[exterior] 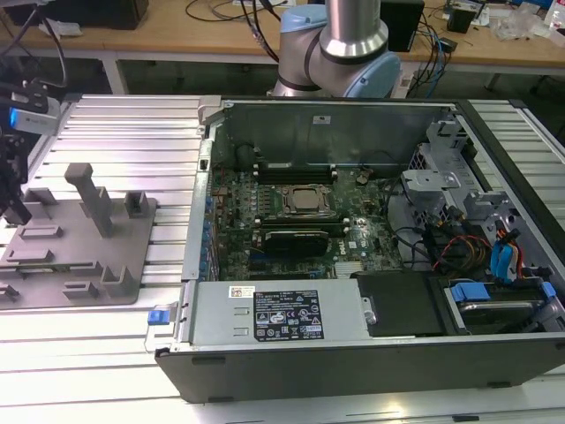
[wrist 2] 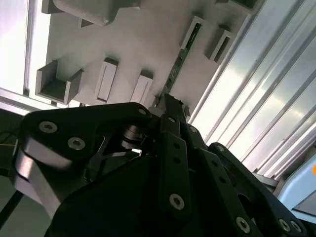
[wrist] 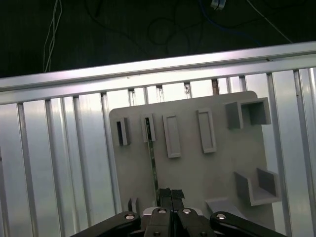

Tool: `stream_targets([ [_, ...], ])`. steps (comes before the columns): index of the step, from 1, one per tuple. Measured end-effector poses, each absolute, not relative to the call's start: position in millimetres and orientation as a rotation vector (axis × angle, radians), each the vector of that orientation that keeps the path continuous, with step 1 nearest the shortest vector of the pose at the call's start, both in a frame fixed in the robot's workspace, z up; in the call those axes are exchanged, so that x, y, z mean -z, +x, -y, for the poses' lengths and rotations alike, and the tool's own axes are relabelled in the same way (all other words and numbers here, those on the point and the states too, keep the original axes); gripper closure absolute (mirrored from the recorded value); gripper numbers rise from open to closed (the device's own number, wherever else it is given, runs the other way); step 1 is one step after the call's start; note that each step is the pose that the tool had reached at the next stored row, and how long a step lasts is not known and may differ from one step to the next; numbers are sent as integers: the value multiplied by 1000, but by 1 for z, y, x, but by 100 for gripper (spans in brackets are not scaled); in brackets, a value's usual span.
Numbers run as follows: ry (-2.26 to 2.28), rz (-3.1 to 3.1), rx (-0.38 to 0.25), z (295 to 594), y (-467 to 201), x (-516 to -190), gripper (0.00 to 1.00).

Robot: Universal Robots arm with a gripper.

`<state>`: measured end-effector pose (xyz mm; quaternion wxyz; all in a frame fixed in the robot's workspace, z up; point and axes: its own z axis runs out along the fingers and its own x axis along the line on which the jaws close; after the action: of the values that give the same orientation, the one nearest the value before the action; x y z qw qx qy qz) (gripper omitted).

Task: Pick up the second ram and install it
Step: 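Pick up the second ram and move it above second insertion slot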

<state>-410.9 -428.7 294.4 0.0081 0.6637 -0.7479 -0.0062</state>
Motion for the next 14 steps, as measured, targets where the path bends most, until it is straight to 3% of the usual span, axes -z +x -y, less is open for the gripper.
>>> stream_targets([
  [14,2074,2338,19,429,-412,-280,92],
])
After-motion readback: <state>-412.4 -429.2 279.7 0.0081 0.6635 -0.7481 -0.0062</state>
